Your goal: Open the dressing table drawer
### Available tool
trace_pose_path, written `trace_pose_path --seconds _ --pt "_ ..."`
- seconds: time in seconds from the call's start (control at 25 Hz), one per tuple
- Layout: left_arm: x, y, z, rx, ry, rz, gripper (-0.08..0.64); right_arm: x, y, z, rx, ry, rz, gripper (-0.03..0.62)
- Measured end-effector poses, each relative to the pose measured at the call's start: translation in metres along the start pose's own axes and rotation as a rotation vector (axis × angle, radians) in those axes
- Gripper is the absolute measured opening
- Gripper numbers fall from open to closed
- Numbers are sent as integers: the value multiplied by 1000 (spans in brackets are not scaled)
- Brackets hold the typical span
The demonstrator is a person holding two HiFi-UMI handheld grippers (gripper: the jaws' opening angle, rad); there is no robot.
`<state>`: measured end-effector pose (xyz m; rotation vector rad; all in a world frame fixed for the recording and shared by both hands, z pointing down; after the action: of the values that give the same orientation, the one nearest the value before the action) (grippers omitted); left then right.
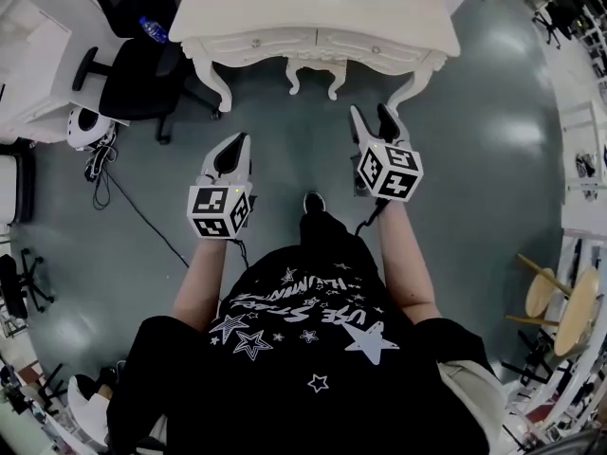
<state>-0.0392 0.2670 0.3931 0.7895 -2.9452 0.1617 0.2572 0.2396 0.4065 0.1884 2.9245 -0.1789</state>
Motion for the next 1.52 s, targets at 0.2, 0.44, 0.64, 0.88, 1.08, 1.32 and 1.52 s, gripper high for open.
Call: trace_pose_path --seconds 0.2,0.44,0.64,0.88,1.08,1.32,1.52 --pt "15 -62 14 -24 4 39 0 -25 -72 20 1 1 39 278" --pt "37 -121 22 -53 10 105 2 -44 -147 32 7 12 96 278" --pt "55 -141 19 -35 13 145 2 -43 -190 30 23 4 136 276" --pt "91 -159 19 -19 24 188 2 -30 -235 26 46 -5 165 275" --pt "133 -187 19 -24 33 177 2 -13 -275 20 52 18 157 273" --pt "198 -238 27 -19 43 123 2 14 -335 17 76 25 117 270" --pt "244 -278 44 -16 36 82 2 38 -385 24 97 41 104 268"
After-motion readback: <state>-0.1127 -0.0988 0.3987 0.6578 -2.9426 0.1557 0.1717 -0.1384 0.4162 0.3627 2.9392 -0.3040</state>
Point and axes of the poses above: the fingertips, and each gripper's own axes: y backward along the fingers, x to its left, z out of its top, the point moved 7 cm from there along y, backward along the fingers, and after that the axes turned 14 degrees about -x, right-handed, at the moved point
